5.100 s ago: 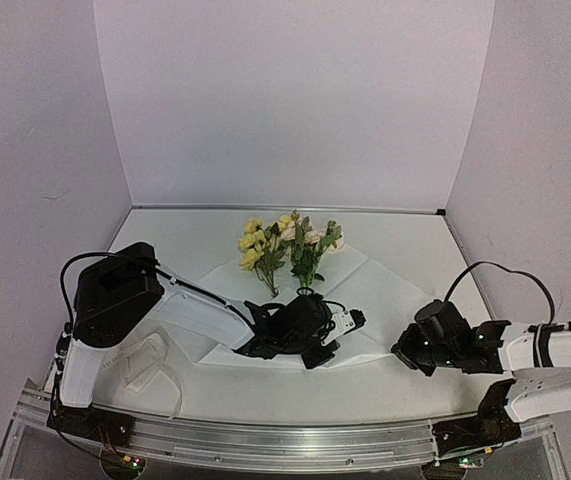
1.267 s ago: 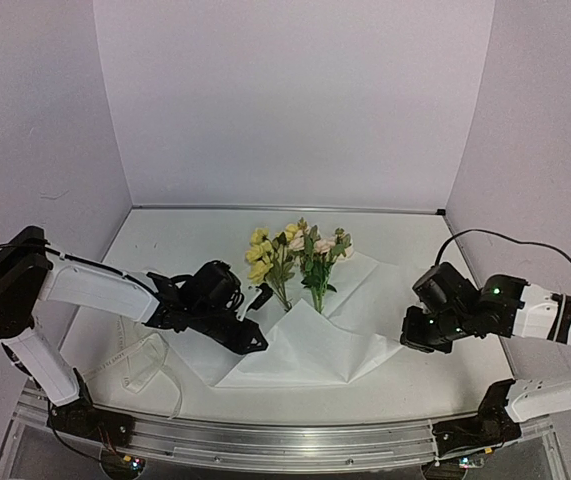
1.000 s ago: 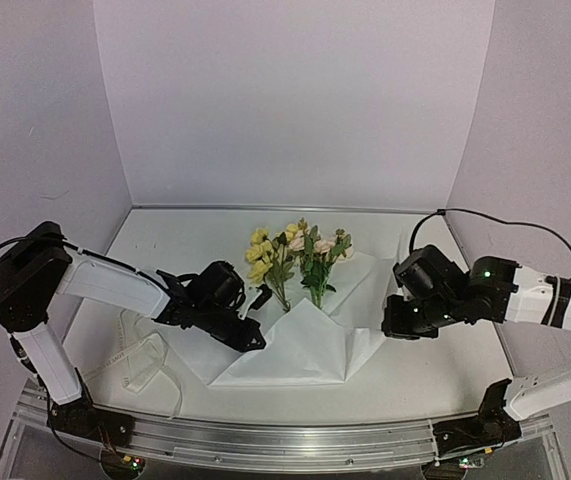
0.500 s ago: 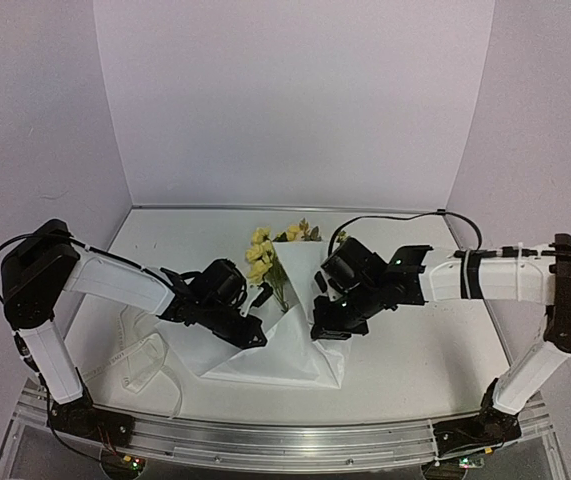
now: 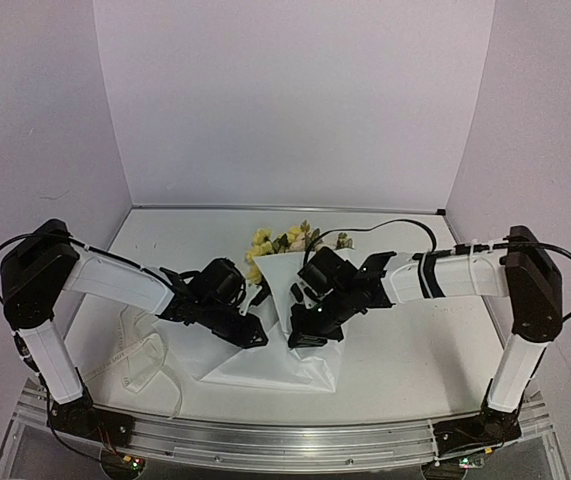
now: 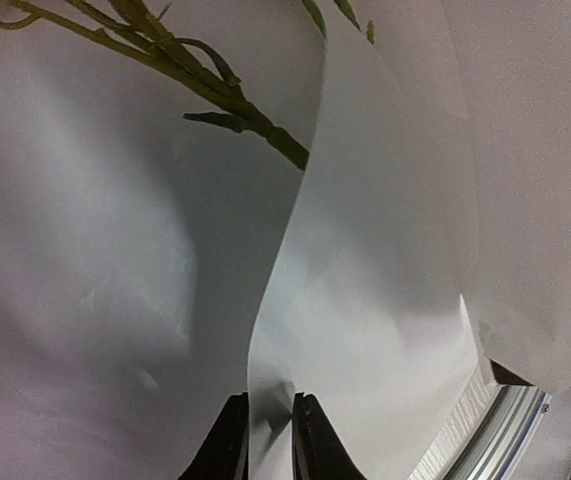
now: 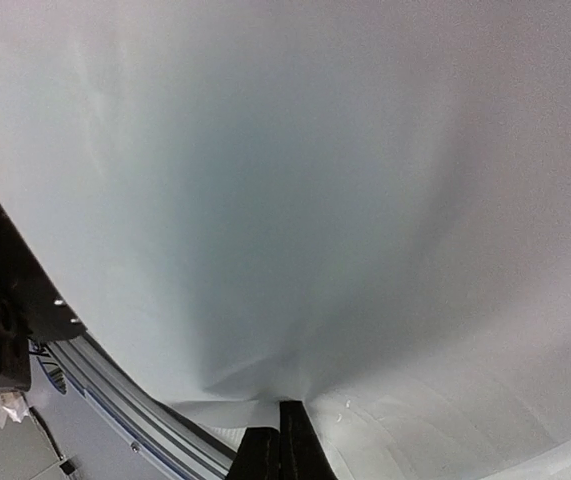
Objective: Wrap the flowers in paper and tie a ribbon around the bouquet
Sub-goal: Fold the one-fourth-folded wrapping paper at the center of the board.
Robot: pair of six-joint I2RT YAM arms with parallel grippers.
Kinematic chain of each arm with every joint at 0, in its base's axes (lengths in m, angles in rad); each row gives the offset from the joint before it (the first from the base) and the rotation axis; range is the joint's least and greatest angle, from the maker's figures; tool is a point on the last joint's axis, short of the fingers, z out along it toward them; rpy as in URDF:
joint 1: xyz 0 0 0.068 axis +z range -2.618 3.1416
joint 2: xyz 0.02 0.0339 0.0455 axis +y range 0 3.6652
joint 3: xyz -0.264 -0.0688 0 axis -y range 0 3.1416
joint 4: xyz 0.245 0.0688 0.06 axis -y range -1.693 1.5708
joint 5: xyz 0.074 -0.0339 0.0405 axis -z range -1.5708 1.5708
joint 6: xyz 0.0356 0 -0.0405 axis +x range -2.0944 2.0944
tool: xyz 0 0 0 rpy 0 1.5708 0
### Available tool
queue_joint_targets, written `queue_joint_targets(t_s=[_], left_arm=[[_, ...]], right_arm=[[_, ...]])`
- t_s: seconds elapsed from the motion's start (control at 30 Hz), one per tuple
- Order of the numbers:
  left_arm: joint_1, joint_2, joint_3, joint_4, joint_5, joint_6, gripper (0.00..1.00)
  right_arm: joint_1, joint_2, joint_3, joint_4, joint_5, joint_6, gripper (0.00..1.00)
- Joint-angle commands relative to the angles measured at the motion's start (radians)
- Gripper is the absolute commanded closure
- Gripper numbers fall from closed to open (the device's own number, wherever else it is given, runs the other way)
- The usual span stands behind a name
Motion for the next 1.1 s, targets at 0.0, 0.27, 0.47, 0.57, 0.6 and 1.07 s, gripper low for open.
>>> queue_joint_targets(t_s=[0.0,0.27,0.47,0.57,0.6,1.07], left_arm=[[0.013,-0.117,-0.057,0.029,-0.072,-0.069,0.77],[0.05,-0.273,-0.179,0.065,-0.166,-0.203,0.71],[0.109,-0.257,-0.077,0.084,-0.034,-0.189,0.47],[0.134,-0.193,-0.025,0.089,0.009,-0.133,0.37],[0.139,-0.165,-0.01,0.083,0.017,-0.111,0.34],[0.233,-0.004,0.024,0.271,0.314,-0.135,0.17]], right_arm=[[-0.007,0.04,0.036,0.041,-0.015,0.004,1.0],[-0.009,0.085,0.05,0.067,-0.027,0.023,1.0],[-0.01,0.096,0.048,0.082,-0.04,0.026,1.0],[-0.01,0.094,0.043,0.096,-0.066,0.017,1.0],[-0.01,0.091,0.04,0.103,-0.076,0.014,1.0],[-0.043,0.055,-0.001,0.167,-0.241,-0.025,1.0]])
